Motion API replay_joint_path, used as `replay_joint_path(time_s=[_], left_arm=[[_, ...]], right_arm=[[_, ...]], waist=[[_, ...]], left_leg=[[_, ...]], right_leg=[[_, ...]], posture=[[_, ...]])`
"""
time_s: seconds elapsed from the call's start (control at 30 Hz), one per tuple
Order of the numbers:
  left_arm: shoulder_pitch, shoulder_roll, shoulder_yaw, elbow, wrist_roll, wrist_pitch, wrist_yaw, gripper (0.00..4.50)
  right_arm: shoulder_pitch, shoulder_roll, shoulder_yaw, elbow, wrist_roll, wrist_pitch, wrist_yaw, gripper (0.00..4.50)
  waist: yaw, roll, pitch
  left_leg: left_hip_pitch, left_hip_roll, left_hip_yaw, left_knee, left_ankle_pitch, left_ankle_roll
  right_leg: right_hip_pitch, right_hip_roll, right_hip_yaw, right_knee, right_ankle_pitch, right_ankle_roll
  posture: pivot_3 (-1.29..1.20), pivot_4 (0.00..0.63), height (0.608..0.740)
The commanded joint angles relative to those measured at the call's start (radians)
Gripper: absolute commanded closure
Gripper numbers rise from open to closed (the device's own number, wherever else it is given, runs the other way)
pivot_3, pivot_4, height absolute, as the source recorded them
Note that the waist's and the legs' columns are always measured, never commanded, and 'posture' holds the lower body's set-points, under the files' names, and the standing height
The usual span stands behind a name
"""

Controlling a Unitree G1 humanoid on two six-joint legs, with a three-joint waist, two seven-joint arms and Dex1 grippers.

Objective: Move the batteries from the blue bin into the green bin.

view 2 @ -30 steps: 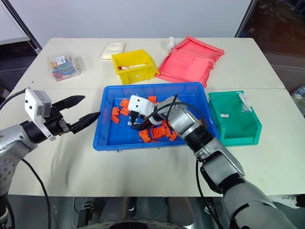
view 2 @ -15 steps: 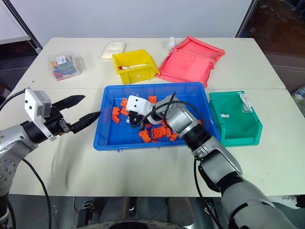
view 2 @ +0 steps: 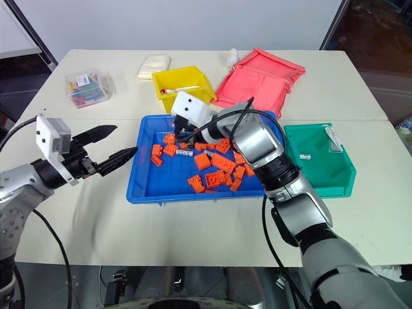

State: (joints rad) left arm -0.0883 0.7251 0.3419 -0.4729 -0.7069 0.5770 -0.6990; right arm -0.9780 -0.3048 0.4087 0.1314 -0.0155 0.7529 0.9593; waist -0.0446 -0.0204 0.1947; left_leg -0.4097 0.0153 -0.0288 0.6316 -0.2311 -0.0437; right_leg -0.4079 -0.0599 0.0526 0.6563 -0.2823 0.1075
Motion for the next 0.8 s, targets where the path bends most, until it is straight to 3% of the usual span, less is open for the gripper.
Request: replay_joint_path(time_s=[0.03, 0.43, 0.8], left_arm=[[-0.015, -0.003, 0.004, -0.017, 0.001, -0.020, 0.003, 0.00], [0.035, -0.019, 0.019, -0.066, -0.004, -0.018, 0.043, 0.00], [0.036, -0.035, 0.003, -0.076, -0.003, -0.019, 0.059, 0.00]], right_arm=[[-0.036, 0.014, 0.016, 0.002, 0.002, -0.035, 0.006, 1.47], [0.005, -0.015, 0.108, 0.066, 0.013, -0.049, 0.143, 1.47], [-0.019, -0.002, 0.112, 0.231, -0.040, -0.142, 0.108, 1.47]], waist=[[-0.002, 0.000, 0.000], [0.001, 0.000, 0.000], [0.000, 0.000, 0.000]], left_leg=[[0.000, 0.000, 0.000, 0.000, 0.000, 0.000], [0.000, 0.000, 0.000, 0.000, 0.000, 0.000], [0.000, 0.000, 0.000, 0.000, 0.000, 0.000]], right_leg=[[0.000, 0.000, 0.000, 0.000, 0.000, 0.000], [0.000, 0.000, 0.000, 0.000, 0.000, 0.000], [0.000, 0.000, 0.000, 0.000, 0.000, 0.000]], posture=[[0.00, 0.150, 0.740], [0.00, 0.150, 0.740], [0.00, 0.150, 0.740]])
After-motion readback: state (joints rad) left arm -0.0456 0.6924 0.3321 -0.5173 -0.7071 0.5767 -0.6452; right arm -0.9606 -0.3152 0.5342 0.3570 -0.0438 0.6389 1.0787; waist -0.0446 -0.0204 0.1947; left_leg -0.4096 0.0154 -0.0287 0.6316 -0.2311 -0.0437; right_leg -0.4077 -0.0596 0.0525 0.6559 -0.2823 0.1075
